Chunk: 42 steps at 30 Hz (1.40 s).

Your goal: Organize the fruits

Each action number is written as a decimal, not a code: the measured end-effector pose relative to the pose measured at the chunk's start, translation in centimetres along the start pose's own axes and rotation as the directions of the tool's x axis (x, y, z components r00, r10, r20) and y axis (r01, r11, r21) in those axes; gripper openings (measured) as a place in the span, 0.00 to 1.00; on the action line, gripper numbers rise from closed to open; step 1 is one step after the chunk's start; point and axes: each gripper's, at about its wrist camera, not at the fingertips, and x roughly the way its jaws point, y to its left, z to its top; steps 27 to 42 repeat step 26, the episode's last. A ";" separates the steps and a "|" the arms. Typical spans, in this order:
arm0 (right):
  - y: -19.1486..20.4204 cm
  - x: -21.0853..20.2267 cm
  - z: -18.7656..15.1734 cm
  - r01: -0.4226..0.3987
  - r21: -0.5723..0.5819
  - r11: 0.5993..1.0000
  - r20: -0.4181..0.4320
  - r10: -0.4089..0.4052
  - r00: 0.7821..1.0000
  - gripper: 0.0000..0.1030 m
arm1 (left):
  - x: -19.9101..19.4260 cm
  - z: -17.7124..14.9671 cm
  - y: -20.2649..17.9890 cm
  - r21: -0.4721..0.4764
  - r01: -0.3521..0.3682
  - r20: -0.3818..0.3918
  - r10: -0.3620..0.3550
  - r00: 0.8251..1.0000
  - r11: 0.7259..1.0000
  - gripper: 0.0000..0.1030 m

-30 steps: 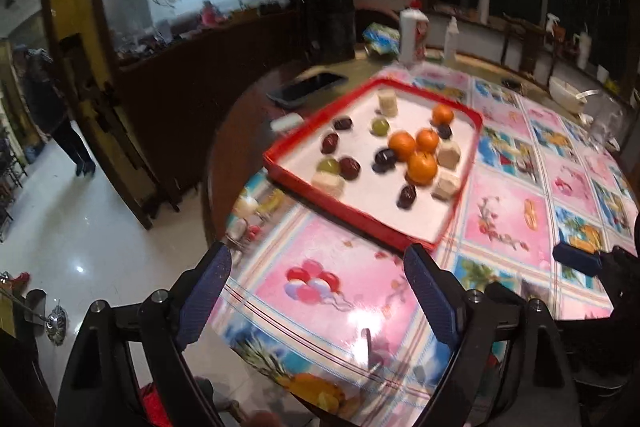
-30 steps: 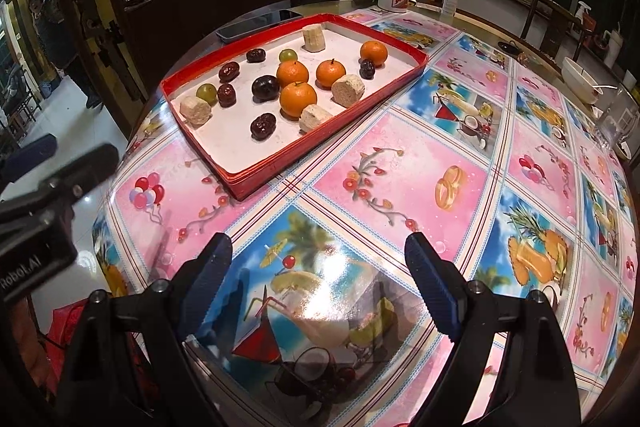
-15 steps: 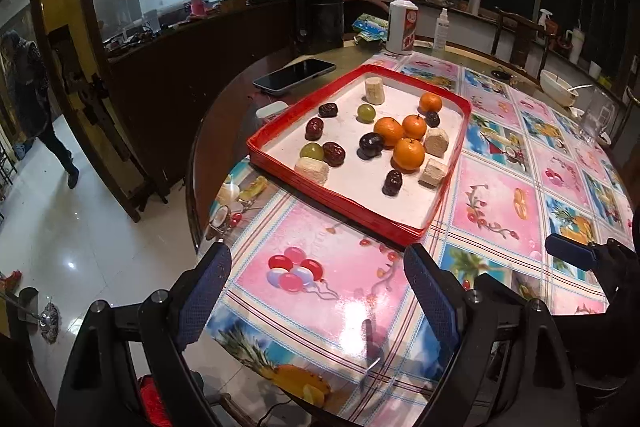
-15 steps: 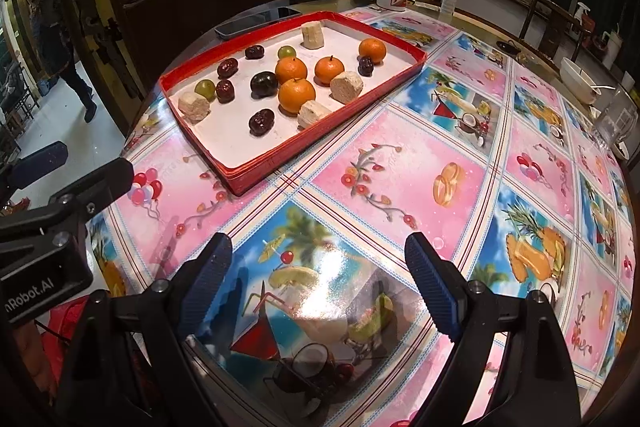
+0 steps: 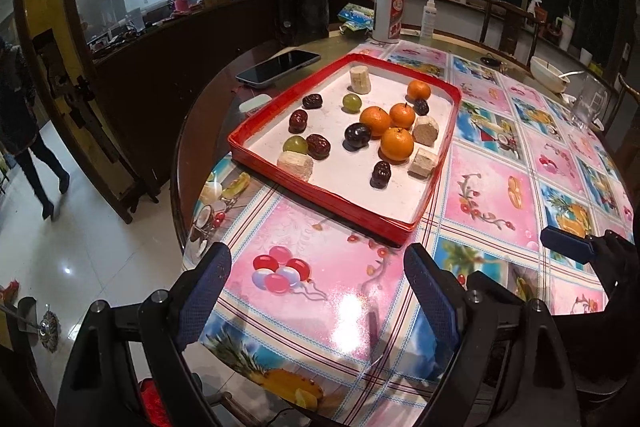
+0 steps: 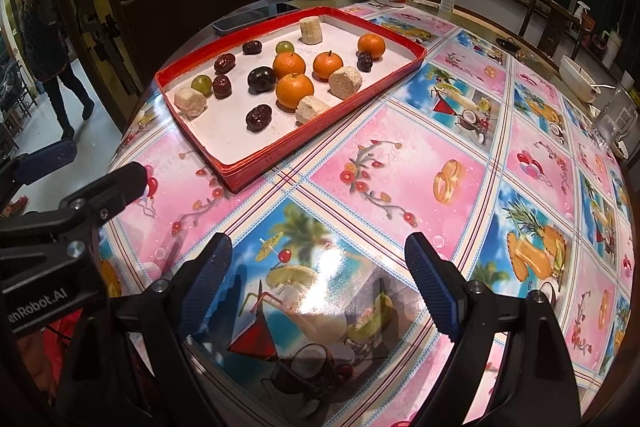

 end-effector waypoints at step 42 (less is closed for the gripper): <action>0.0 1.2 0.6 0.002 0.003 1.000 -0.022 -0.002 1.000 0.86 | 1.5 0.7 -0.1 0.010 0.017 -0.035 -0.016 0.999 1.000 0.86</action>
